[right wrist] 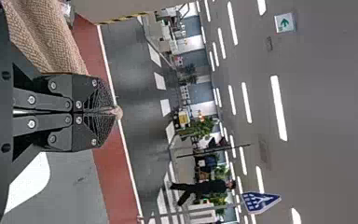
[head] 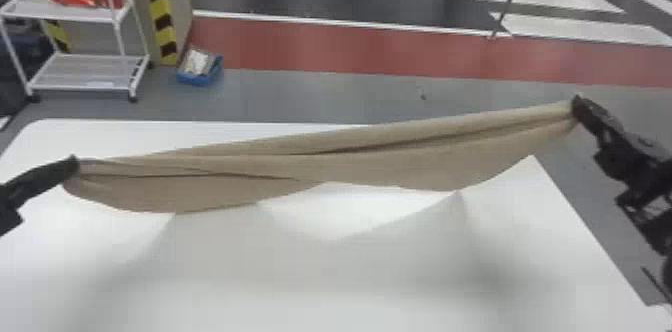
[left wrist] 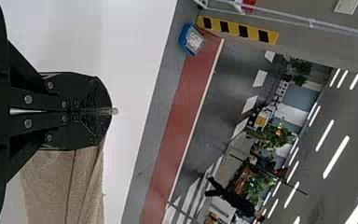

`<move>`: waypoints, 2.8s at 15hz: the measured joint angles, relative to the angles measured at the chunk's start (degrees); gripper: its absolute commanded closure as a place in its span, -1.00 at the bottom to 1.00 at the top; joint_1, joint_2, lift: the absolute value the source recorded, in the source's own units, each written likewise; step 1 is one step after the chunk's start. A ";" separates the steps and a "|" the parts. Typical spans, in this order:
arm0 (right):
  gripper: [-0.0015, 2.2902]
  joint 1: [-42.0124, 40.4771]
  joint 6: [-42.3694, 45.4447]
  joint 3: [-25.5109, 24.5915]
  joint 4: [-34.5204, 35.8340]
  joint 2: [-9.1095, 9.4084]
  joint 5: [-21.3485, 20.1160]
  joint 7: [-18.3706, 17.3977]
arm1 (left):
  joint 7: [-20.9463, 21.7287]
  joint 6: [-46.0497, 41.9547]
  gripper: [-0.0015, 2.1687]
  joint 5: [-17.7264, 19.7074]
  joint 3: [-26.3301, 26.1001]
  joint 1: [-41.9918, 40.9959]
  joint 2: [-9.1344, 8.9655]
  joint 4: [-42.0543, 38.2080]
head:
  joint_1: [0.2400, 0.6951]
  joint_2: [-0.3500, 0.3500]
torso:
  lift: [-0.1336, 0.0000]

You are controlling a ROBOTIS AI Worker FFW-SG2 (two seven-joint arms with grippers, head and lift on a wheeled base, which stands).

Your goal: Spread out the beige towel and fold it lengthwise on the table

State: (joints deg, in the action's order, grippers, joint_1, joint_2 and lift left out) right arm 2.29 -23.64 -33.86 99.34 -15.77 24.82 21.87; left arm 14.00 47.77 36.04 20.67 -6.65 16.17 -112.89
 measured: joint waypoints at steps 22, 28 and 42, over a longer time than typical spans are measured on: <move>-0.86 -4.74 -0.15 3.71 -10.94 -5.92 -6.00 -2.64 | 1.99 -1.59 0.25 -2.30 -2.42 -1.00 -2.74 0.15 | 1.00 -0.78 | -0.86; -0.64 -19.53 0.90 2.86 11.78 1.28 -12.28 10.24 | 1.85 -2.75 0.25 -3.00 -3.84 -0.69 -3.04 1.11 | 1.00 -0.51 | -0.86; -0.64 -27.17 4.64 23.79 19.86 5.42 -36.63 24.10 | 1.66 -3.16 0.25 -5.03 -5.11 -0.26 -4.29 1.73 | 1.00 0.21 | -0.86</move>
State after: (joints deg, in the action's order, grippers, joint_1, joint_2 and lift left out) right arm -24.88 -19.00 -10.07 119.20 -10.35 -11.80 45.97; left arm 15.67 44.61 31.02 15.56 -6.91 11.87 -111.16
